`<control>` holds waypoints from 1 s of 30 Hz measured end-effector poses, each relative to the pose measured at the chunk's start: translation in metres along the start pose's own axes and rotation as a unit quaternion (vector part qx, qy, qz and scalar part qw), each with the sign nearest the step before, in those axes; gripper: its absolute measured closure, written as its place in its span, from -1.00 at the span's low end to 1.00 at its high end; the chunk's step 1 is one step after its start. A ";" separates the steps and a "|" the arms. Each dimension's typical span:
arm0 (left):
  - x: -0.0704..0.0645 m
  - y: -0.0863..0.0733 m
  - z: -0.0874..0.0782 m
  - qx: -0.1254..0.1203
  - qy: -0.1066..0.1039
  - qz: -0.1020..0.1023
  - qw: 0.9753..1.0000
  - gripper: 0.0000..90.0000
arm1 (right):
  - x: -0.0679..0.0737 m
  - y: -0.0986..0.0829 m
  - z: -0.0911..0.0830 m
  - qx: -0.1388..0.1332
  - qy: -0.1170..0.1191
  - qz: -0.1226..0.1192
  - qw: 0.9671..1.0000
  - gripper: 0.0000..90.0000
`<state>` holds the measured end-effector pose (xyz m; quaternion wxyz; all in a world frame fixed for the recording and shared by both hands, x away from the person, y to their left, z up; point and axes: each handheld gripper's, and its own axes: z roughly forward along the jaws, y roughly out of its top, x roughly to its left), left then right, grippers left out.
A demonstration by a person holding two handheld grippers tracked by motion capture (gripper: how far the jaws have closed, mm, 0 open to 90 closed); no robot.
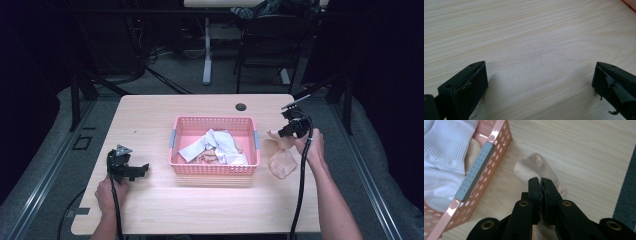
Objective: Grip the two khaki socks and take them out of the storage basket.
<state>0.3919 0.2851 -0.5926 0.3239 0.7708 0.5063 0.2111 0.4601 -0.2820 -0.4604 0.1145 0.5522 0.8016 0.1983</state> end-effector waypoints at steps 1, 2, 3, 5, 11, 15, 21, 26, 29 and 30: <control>0.000 0.000 0.000 0.000 0.000 0.000 1.000 -1.00 | 0.000 -0.001 0.002 -0.001 0.000 0.001 1.000 0.92; 0.000 0.000 0.000 0.000 0.000 0.000 1.000 -1.00 | 0.001 -0.002 0.004 -0.002 0.002 0.003 1.000 0.92; 0.000 0.000 0.000 0.000 0.000 0.000 1.000 -1.00 | 0.000 -0.002 0.006 0.002 0.004 0.002 1.000 0.92; 0.000 0.000 0.000 0.000 0.000 0.000 1.000 -1.00 | 0.001 -0.004 0.011 0.005 0.006 0.003 1.000 0.92; 0.000 0.000 0.000 0.000 0.000 0.000 1.000 -1.00 | 0.001 -0.011 0.026 0.012 0.017 0.018 1.000 0.91; 0.000 0.000 0.000 0.000 0.000 0.000 1.000 -1.00 | 0.000 -0.015 0.034 0.027 0.029 0.022 0.999 0.90; 0.000 0.000 0.000 0.000 0.000 0.000 1.000 -1.00 | -0.001 -0.021 0.047 0.041 0.029 0.024 0.998 0.88; 0.000 0.000 0.000 0.000 0.000 -0.001 1.000 -1.00 | 0.000 -0.027 0.056 0.050 0.029 0.026 0.998 0.86; 0.000 0.000 0.000 0.000 0.000 0.000 1.000 -1.00 | 0.000 -0.030 0.063 0.059 0.030 0.022 0.998 0.84; 0.000 0.000 0.000 0.000 0.000 0.000 1.000 -1.00 | 0.000 -0.032 0.065 0.060 0.032 0.025 0.997 0.83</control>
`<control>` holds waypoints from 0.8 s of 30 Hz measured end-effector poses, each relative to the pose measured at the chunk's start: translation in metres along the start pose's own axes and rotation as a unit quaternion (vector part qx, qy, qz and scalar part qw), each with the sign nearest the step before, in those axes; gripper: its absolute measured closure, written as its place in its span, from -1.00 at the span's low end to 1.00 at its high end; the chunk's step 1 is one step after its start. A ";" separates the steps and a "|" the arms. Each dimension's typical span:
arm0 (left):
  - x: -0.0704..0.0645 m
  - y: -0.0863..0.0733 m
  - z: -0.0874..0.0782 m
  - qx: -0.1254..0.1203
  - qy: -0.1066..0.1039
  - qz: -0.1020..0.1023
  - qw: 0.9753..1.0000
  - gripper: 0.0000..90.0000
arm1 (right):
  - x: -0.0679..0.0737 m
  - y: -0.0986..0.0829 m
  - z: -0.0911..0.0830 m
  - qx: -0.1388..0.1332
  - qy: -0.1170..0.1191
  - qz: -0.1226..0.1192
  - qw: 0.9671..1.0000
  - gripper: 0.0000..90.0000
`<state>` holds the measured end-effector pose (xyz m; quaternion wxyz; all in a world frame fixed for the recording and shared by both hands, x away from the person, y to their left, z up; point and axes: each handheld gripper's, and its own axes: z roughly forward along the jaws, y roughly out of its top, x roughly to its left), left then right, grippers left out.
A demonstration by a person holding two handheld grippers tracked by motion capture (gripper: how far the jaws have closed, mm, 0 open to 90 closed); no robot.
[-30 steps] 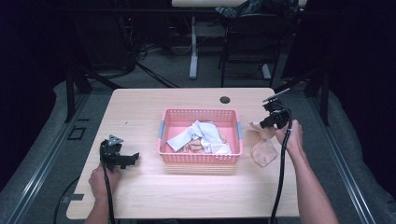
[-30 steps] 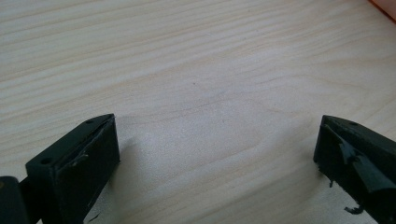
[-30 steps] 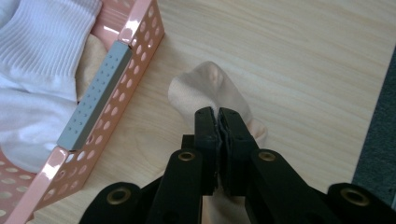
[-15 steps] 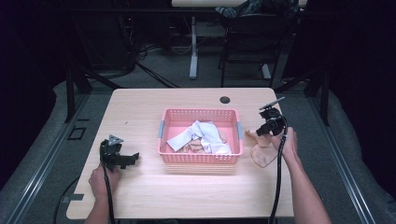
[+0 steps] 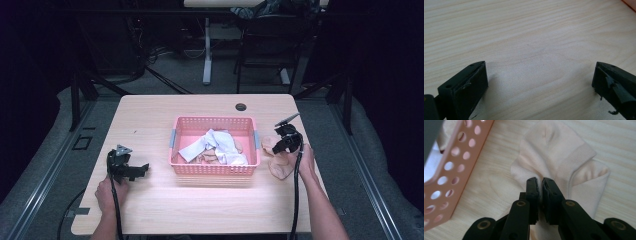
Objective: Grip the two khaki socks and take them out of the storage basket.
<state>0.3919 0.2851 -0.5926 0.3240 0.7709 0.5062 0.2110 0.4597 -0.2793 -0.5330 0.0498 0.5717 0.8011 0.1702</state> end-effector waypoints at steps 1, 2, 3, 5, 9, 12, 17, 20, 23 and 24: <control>0.000 0.000 0.000 0.000 0.000 0.000 1.000 -1.00 | 0.000 -0.001 0.002 -0.008 0.003 0.011 1.000 0.84; 0.000 0.000 0.000 0.000 0.000 0.000 1.000 -1.00 | 0.000 -0.001 0.002 -0.008 0.004 0.012 1.000 0.84; 0.000 0.000 0.000 0.000 0.000 0.000 1.000 -1.00 | -0.001 -0.001 0.002 -0.005 0.005 0.009 1.000 0.84; 0.000 0.000 0.000 0.000 0.000 0.000 1.000 -1.00 | -0.001 -0.001 0.001 -0.003 0.005 0.008 1.000 0.84; 0.000 0.000 0.000 0.000 0.000 0.000 1.000 -1.00 | -0.001 -0.001 0.000 -0.003 0.007 0.005 1.000 0.75; 0.000 0.000 0.000 0.000 0.000 0.000 1.000 -1.00 | 0.001 -0.001 -0.008 -0.015 0.003 0.005 1.000 0.42; 0.000 0.000 0.000 0.000 0.000 0.000 1.000 -1.00 | 0.004 -0.004 -0.017 -0.026 -0.001 0.001 1.000 -0.08; 0.000 0.000 0.000 0.000 0.000 0.000 1.000 -1.00 | 0.005 -0.007 -0.023 -0.035 -0.003 0.004 0.999 -0.33; 0.000 0.000 0.000 0.000 0.000 0.000 1.000 -1.00 | 0.005 -0.012 -0.032 -0.054 0.008 -0.006 0.998 -0.51; 0.000 0.000 0.000 0.000 0.000 0.000 1.000 -1.00 | 0.006 -0.013 -0.035 -0.059 0.009 -0.009 0.998 -0.54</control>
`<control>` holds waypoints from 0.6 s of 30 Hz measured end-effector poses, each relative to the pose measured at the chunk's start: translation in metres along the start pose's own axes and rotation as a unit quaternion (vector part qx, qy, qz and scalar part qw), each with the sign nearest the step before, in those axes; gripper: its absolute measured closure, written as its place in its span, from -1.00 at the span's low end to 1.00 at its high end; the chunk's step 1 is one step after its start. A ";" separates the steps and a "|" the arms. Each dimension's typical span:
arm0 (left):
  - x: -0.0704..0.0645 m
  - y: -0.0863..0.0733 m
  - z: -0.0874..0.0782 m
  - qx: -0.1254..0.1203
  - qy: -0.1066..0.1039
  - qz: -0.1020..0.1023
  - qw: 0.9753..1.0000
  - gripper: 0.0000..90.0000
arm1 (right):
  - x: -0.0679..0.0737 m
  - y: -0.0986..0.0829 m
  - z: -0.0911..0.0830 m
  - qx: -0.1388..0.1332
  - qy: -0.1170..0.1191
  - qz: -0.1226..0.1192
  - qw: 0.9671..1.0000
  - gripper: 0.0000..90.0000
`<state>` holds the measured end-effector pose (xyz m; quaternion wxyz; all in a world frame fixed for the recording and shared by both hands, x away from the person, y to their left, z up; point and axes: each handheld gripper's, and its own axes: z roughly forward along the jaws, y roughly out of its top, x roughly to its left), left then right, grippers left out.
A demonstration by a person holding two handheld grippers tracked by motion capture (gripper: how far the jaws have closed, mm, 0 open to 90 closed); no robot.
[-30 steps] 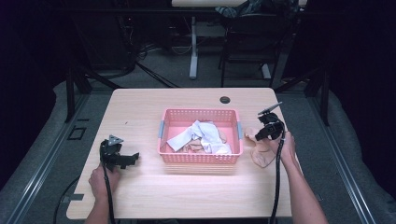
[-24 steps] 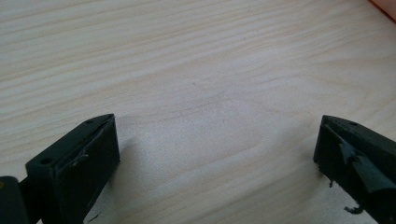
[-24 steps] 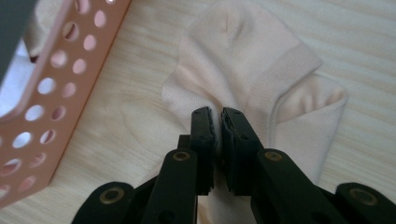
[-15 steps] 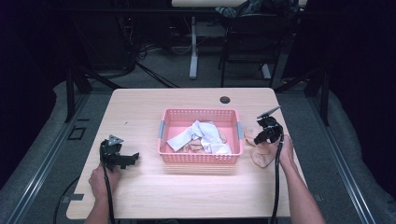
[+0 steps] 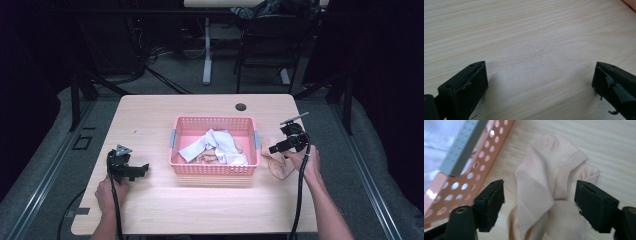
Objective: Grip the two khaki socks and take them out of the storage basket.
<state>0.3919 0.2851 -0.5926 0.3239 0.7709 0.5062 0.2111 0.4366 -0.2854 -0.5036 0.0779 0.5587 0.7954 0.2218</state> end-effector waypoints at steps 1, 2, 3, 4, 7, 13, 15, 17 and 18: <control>0.000 0.000 0.000 0.000 0.000 0.000 1.000 -1.00 | 0.001 -0.001 -0.003 -0.005 0.002 -0.002 1.000 -0.59; 0.000 0.000 0.000 0.000 0.000 0.000 1.000 -1.00 | 0.002 -0.002 -0.006 -0.011 0.005 -0.005 1.000 -0.63; 0.000 0.000 0.000 0.000 0.000 0.000 1.000 -1.00 | 0.002 -0.002 -0.006 -0.011 0.005 -0.005 1.000 -0.63; 0.000 0.000 0.000 0.000 0.000 0.000 1.000 -1.00 | 0.005 -0.004 -0.012 -0.013 0.005 -0.014 1.000 -0.69; 0.000 0.000 0.000 0.000 0.000 -0.001 1.000 -1.00 | 0.007 -0.007 -0.017 -0.019 0.010 -0.019 1.000 -0.73; 0.000 0.000 0.000 0.000 0.000 0.000 1.000 -1.00 | 0.015 -0.019 -0.033 -0.020 0.012 -0.035 0.999 -0.94; 0.000 0.000 0.000 0.000 0.000 -0.001 1.000 -1.00 | 0.017 -0.023 -0.038 -0.013 0.007 -0.042 0.999 -0.98; 0.000 0.000 0.000 0.000 0.000 -0.001 1.000 -1.00 | 0.019 -0.028 -0.041 -0.020 0.011 -0.042 0.999 -0.99; 0.000 0.000 0.000 0.000 0.000 -0.001 1.000 -1.00 | 0.020 -0.030 -0.044 -0.018 0.010 -0.046 0.999 -1.00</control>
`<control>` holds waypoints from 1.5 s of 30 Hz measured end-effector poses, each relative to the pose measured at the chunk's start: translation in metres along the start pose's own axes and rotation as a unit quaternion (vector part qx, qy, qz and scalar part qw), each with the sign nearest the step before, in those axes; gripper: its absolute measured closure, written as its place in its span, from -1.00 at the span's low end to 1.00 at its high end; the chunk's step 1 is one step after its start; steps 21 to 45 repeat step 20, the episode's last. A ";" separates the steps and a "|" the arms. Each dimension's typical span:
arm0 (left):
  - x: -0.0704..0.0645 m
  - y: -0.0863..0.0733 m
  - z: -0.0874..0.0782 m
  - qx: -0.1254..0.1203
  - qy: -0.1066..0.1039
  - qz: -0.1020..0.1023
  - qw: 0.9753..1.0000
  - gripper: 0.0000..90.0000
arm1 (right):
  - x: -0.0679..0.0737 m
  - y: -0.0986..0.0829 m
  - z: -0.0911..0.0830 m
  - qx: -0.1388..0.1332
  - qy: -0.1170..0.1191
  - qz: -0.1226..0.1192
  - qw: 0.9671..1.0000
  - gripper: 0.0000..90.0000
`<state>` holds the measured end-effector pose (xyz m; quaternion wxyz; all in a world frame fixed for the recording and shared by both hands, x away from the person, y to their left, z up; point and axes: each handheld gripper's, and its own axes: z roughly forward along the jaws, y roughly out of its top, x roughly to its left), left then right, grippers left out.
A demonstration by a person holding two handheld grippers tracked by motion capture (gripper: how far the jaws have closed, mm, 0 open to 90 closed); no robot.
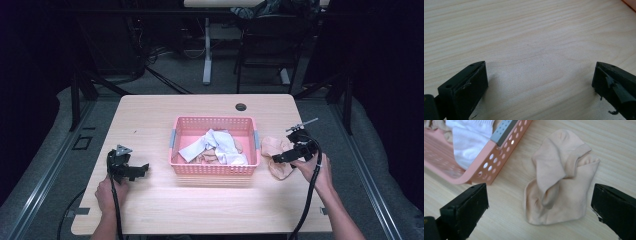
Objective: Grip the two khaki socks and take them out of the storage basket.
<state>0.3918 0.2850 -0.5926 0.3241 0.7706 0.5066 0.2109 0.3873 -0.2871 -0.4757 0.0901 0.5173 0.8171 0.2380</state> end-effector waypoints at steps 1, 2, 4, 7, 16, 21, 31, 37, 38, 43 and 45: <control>0.000 0.000 0.000 0.000 0.000 0.001 1.000 -1.00 | 0.002 -0.003 -0.001 -0.002 -0.004 -0.001 1.000 -1.00; 0.000 0.000 0.000 0.000 0.000 0.000 1.000 -1.00 | 0.003 -0.007 -0.002 -0.003 -0.002 -0.001 1.000 -1.00; 0.000 0.000 0.000 0.000 0.000 0.000 1.000 -1.00 | 0.004 -0.012 -0.004 0.000 -0.004 -0.007 1.000 -1.00; 0.000 0.000 0.000 0.000 0.000 0.000 1.000 -1.00 | 0.008 -0.021 -0.004 0.006 -0.006 -0.014 1.000 -1.00; 0.000 0.000 0.000 0.000 0.000 0.001 1.000 -1.00 | 0.007 -0.039 -0.004 0.006 -0.004 -0.009 1.000 -1.00; 0.000 0.000 0.000 0.000 0.000 0.001 1.000 -1.00 | 0.002 -0.046 -0.005 0.013 -0.009 -0.007 1.000 -1.00; 0.000 0.000 0.000 0.000 0.000 0.001 1.000 -1.00 | 0.002 -0.046 -0.005 0.013 -0.009 -0.007 1.000 -1.00; 0.000 0.000 0.000 0.000 0.000 0.001 1.000 -1.00 | 0.002 -0.046 -0.005 0.013 -0.009 -0.007 1.000 -1.00; 0.000 0.000 0.000 0.000 0.000 0.001 1.000 -1.00 | 0.002 -0.046 -0.005 0.013 -0.009 -0.007 1.000 -1.00; 0.000 0.000 0.000 0.000 0.000 0.001 1.000 -1.00 | 0.002 -0.046 -0.005 0.013 -0.009 -0.007 1.000 -1.00; 0.000 0.000 0.000 0.000 0.000 0.001 1.000 -1.00 | 0.002 -0.046 -0.005 0.013 -0.009 -0.007 1.000 -1.00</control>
